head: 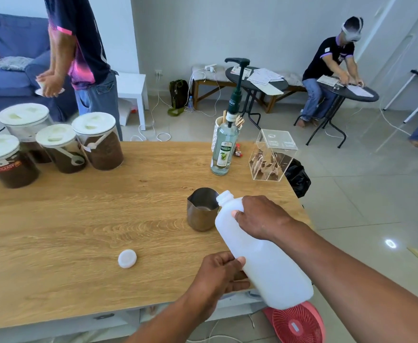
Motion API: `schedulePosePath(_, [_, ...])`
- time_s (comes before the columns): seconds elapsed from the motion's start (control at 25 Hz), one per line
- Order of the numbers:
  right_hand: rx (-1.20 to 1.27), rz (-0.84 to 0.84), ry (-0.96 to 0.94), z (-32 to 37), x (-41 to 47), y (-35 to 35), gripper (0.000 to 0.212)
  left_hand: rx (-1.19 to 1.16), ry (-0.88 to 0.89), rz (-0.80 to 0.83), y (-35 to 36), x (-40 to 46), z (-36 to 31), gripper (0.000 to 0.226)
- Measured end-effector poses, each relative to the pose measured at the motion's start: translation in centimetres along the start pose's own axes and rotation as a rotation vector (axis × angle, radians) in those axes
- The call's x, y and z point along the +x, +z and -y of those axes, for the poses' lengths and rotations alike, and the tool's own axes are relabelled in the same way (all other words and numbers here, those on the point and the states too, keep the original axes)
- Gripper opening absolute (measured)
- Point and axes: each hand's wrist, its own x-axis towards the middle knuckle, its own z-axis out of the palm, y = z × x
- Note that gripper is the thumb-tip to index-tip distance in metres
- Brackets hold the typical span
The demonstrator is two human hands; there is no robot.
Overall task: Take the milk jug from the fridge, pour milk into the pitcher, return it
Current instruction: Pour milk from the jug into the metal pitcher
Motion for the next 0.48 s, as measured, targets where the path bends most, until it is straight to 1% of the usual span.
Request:
schedulePosePath(0.36, [-0.045,0.086,0.011,0.7,1.5,-0.1,0.04,-0.099,-0.079,0.015,0.0,0.4,-0.5,0.022])
schedulePosePath(0.48, [-0.06,0.091,-0.001,1.1,2.0,-0.3,0.039,-0.117,-0.094,0.01,0.1,0.7,-1.1,0.021])
